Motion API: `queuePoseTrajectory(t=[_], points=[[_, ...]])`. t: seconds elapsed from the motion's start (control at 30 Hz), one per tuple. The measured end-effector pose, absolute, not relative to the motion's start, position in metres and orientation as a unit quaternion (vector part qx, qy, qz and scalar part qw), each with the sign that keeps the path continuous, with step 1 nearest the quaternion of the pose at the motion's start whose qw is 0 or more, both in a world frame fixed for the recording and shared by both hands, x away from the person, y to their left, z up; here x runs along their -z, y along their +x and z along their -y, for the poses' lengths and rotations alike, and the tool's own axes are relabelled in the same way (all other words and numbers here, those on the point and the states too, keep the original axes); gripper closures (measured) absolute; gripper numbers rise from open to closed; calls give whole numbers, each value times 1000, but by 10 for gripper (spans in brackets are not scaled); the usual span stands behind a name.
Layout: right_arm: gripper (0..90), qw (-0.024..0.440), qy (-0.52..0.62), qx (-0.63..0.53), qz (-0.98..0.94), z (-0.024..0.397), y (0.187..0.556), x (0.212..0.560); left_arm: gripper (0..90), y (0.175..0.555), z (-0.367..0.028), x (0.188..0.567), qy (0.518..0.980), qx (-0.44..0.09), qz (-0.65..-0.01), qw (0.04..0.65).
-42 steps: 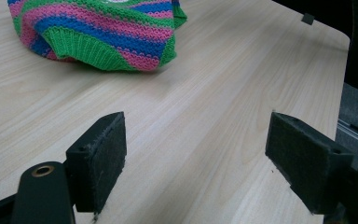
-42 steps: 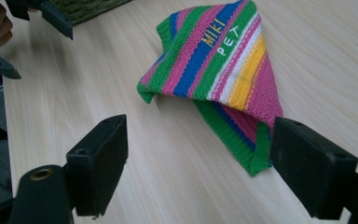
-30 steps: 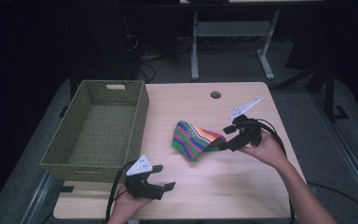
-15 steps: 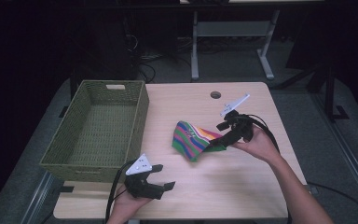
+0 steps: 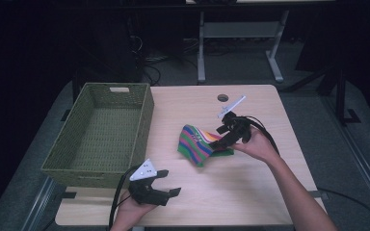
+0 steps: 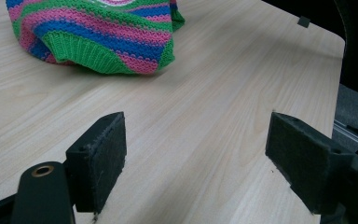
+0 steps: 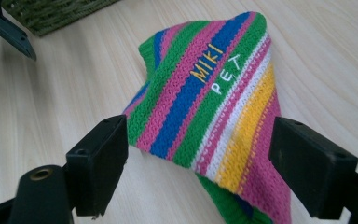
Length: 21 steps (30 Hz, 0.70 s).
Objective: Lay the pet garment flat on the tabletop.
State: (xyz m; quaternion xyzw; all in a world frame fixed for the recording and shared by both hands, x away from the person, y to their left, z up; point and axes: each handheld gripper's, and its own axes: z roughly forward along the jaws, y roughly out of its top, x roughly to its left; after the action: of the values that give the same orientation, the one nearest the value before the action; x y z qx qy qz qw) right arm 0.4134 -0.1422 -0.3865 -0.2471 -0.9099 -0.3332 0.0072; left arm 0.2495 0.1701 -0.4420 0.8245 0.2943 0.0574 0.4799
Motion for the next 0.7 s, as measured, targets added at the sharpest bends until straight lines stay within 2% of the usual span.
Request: queuePoseTrajectory(t=[0.7], points=[[197,17,-256,294,921,116,439,415,201,248,-167,442,824,-56,-295,480]])
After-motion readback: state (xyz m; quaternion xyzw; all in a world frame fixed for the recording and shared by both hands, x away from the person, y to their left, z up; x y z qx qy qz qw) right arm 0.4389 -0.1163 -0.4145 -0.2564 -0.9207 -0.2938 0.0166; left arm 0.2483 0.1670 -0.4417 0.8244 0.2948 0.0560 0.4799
